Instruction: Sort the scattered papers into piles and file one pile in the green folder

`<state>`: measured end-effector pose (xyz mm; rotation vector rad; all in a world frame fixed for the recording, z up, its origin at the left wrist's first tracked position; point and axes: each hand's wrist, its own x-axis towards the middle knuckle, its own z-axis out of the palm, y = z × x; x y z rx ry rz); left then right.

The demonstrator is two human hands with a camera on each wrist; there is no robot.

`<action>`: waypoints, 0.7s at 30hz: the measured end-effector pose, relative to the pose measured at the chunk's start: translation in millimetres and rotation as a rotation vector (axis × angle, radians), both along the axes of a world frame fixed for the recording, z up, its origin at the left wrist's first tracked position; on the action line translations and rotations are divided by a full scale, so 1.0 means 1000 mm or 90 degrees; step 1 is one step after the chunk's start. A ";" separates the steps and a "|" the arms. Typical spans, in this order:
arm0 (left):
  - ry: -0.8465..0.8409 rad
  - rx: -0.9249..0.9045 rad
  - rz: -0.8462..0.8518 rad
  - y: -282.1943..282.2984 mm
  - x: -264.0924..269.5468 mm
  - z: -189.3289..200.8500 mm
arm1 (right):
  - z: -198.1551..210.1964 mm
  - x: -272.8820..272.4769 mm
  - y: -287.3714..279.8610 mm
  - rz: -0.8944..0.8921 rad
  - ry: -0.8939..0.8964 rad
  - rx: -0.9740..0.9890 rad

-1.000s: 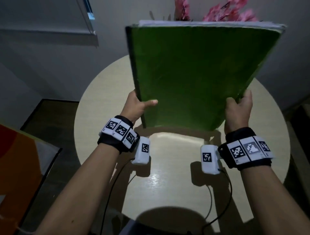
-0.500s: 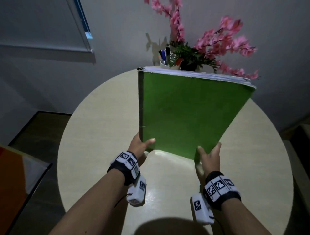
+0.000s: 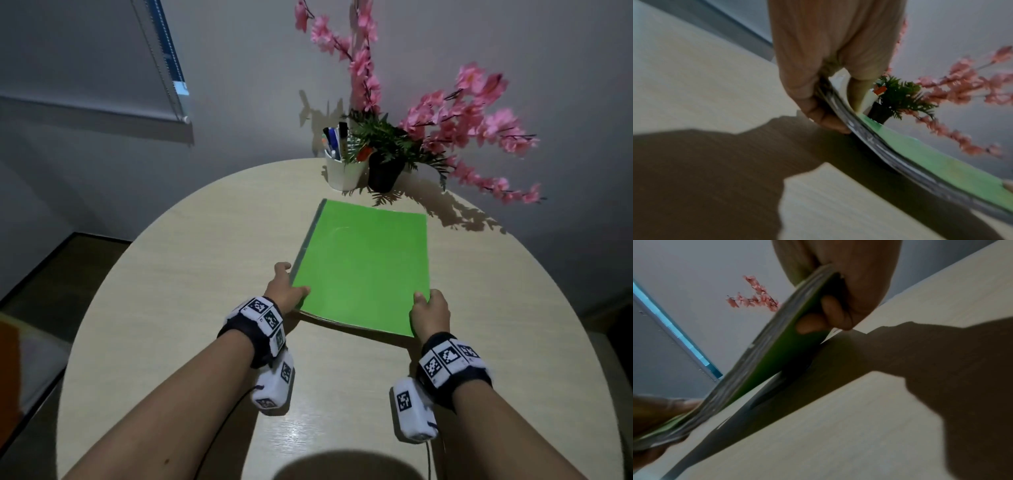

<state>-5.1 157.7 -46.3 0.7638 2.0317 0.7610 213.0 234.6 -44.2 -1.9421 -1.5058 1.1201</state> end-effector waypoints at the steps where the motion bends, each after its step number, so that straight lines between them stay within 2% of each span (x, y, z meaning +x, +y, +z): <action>1: 0.009 -0.015 -0.057 -0.001 0.000 0.000 | -0.001 -0.002 0.005 0.000 -0.008 -0.010; 3: 0.074 -0.051 -0.164 -0.005 0.002 0.000 | -0.001 -0.007 0.014 0.006 -0.029 -0.023; 5: 0.142 -0.066 -0.199 -0.005 0.003 -0.002 | 0.001 -0.013 0.019 0.025 -0.046 -0.026; 7: 0.179 -0.049 -0.175 0.000 0.001 -0.007 | 0.001 -0.017 0.023 0.072 -0.045 -0.019; 10: 0.215 -0.062 -0.158 0.006 -0.001 -0.013 | -0.008 -0.014 0.023 0.208 -0.057 -0.018; 13: 0.226 -0.072 -0.153 0.008 0.000 -0.019 | -0.016 -0.009 0.016 0.305 -0.164 -0.009; 15: 0.230 -0.070 -0.145 0.009 -0.001 -0.022 | -0.022 -0.009 0.011 0.330 -0.244 -0.007; 20: 0.194 -0.041 -0.082 -0.008 -0.003 -0.014 | -0.019 -0.003 -0.009 0.305 -0.256 -0.041; 21: 0.199 -0.040 -0.070 -0.017 -0.005 -0.015 | -0.020 0.003 -0.018 0.311 -0.296 -0.048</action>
